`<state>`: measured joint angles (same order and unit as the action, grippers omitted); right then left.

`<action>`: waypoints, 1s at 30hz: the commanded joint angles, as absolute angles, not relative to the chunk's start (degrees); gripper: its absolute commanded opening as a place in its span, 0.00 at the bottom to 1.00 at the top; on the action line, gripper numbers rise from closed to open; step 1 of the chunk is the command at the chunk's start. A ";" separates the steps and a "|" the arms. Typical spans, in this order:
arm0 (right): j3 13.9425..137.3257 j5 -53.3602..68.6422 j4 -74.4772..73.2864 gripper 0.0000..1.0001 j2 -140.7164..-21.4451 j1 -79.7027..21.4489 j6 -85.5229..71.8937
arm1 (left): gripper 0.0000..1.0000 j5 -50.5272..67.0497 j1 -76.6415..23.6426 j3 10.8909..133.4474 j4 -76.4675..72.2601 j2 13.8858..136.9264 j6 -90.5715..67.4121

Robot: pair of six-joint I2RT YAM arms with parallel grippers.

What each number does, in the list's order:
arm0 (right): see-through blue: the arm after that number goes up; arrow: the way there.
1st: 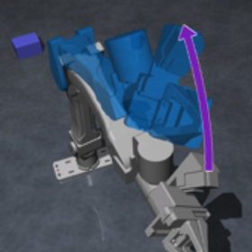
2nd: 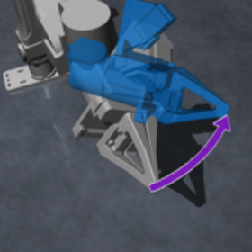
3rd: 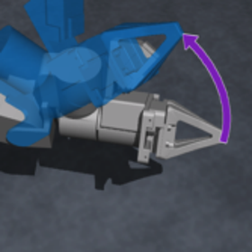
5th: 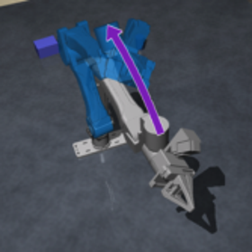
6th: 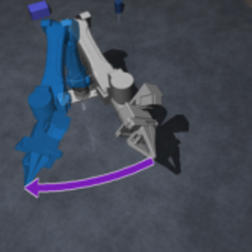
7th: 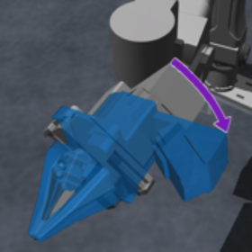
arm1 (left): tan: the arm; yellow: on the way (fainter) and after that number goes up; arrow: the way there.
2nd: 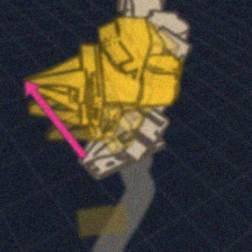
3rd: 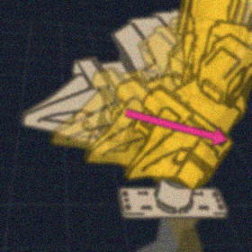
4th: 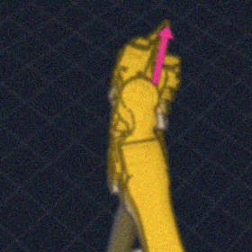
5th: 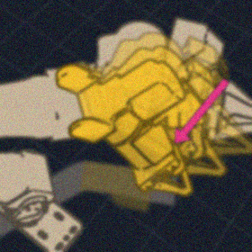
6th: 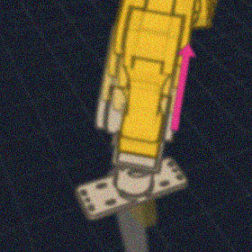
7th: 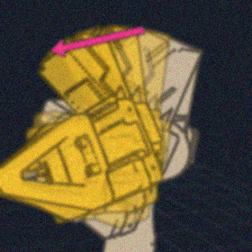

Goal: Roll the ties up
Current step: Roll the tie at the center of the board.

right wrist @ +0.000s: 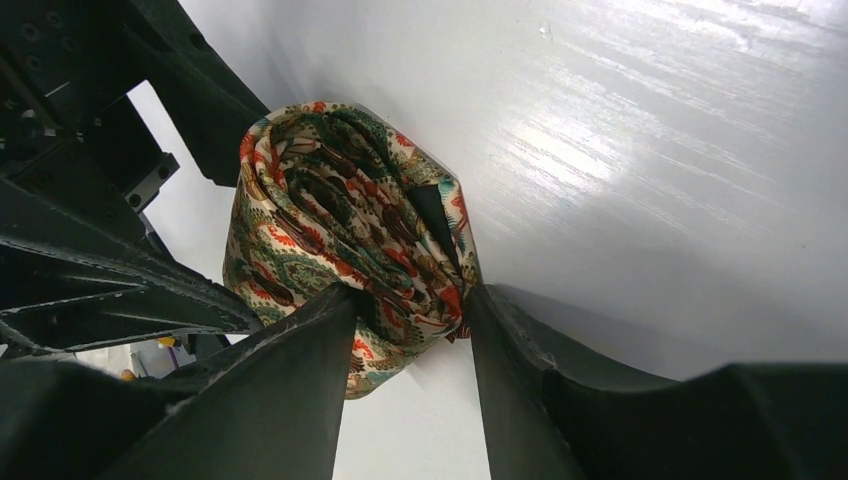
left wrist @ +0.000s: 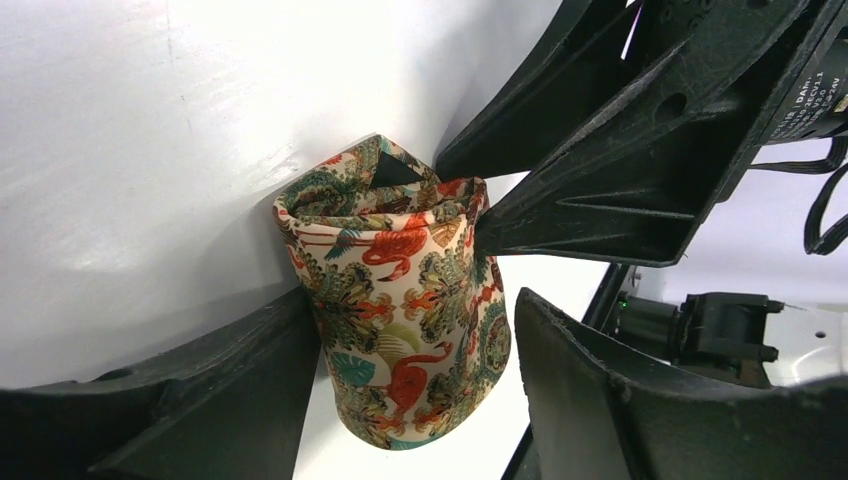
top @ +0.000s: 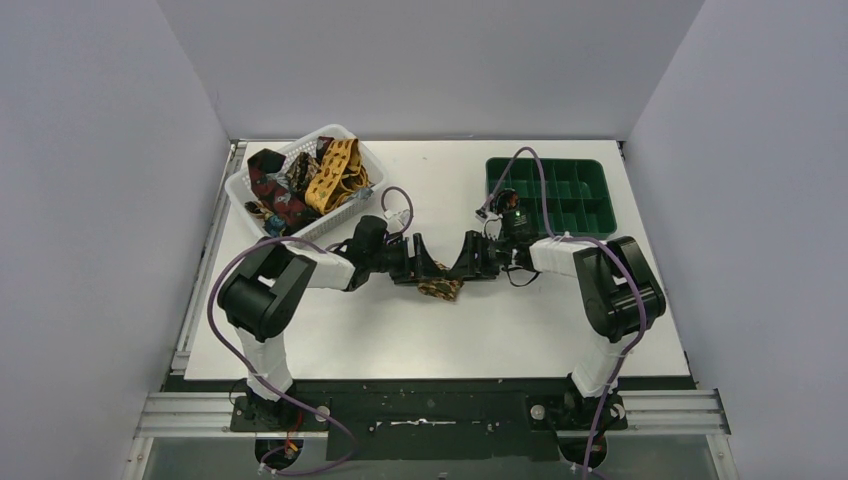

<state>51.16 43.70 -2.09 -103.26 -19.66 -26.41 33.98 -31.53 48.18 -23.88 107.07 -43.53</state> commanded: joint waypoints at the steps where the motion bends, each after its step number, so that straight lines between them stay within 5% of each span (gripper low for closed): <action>1: 48.67 39.46 -1.86 0.46 -103.01 -19.67 -25.49 | 0.67 37.49 -32.08 47.54 -27.42 108.97 -45.42; 10: 48.35 40.79 -1.96 0.48 -102.08 -19.32 -25.86 | 0.61 35.28 -32.24 49.48 -21.95 108.29 -40.93; 17: 49.76 45.21 -2.81 0.70 -97.01 -13.60 -29.76 | 0.61 32.51 -32.18 50.98 -16.50 107.81 -37.78; 30: 44.45 46.84 2.36 0.63 -95.33 -17.31 -33.59 | 0.71 32.54 -32.10 51.32 -15.30 106.63 -37.09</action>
<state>44.64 46.13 -1.67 -96.23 -16.25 -32.27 34.33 -32.16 50.54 -19.88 107.63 -39.70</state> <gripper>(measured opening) 0.651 0.702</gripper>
